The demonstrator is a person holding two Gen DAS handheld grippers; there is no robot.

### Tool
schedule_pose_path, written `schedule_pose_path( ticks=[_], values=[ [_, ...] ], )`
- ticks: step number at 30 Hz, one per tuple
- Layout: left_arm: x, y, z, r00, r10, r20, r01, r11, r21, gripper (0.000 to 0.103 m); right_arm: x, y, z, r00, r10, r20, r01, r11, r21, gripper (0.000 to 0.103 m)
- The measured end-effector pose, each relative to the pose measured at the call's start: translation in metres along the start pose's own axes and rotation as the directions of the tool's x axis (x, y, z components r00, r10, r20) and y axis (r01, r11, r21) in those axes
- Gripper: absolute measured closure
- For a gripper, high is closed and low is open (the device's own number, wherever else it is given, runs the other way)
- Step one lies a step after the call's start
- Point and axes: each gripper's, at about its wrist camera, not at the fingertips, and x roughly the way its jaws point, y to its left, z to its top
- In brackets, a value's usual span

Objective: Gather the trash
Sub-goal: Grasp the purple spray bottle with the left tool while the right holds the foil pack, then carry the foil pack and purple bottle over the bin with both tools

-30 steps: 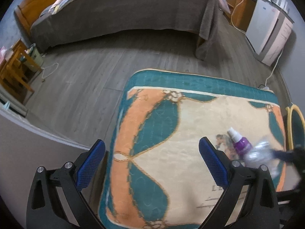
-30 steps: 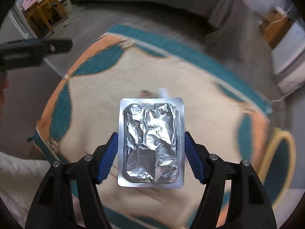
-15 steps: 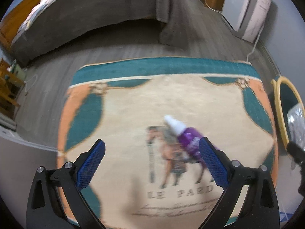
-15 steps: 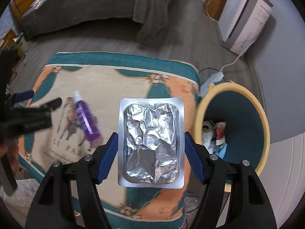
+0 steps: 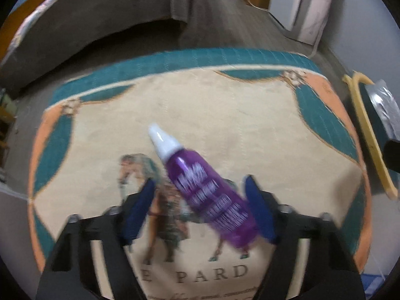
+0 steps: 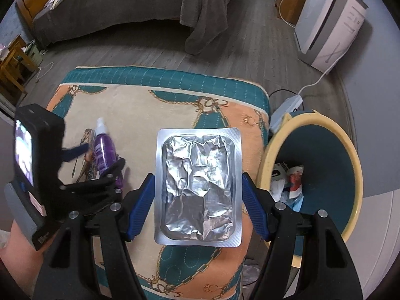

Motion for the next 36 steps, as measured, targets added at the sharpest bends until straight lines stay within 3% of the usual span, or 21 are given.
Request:
schedule_pose_path(
  ticks=[2,10,19,31,36],
  values=[
    [0.004,-0.002,-0.002,1.0,-0.008,-0.012,0.008,1.0,0.017,0.053,0.002,0.002,0.0,1.0,-0.001,-0.007,0.001,1.0,-0.013,0.036],
    [0.001,0.001,-0.006,1.0,-0.01,0.0,0.01,0.999,0.043,0.065,0.003,0.0,-0.001,1.0,-0.013,-0.021,0.013,1.0,-0.016,0.036],
    [-0.004,0.017,-0.008,0.999,-0.039,0.019,0.039,0.999,0.032,0.067,0.009,-0.019,-0.002,0.999,-0.028,-0.046,0.031,0.998,0.056,0.036],
    [-0.064,0.006,0.003,0.979,-0.12,0.166,0.11,0.992,0.068,0.07,-0.017,-0.032,-0.005,1.0,-0.012,0.009,0.012,0.996,0.083,0.036],
    [-0.095,-0.016,0.005,0.964,-0.112,0.24,0.075,0.985,0.157,0.07,-0.033,-0.046,-0.008,0.999,-0.009,0.036,0.005,0.993,0.116,0.036]
  ],
)
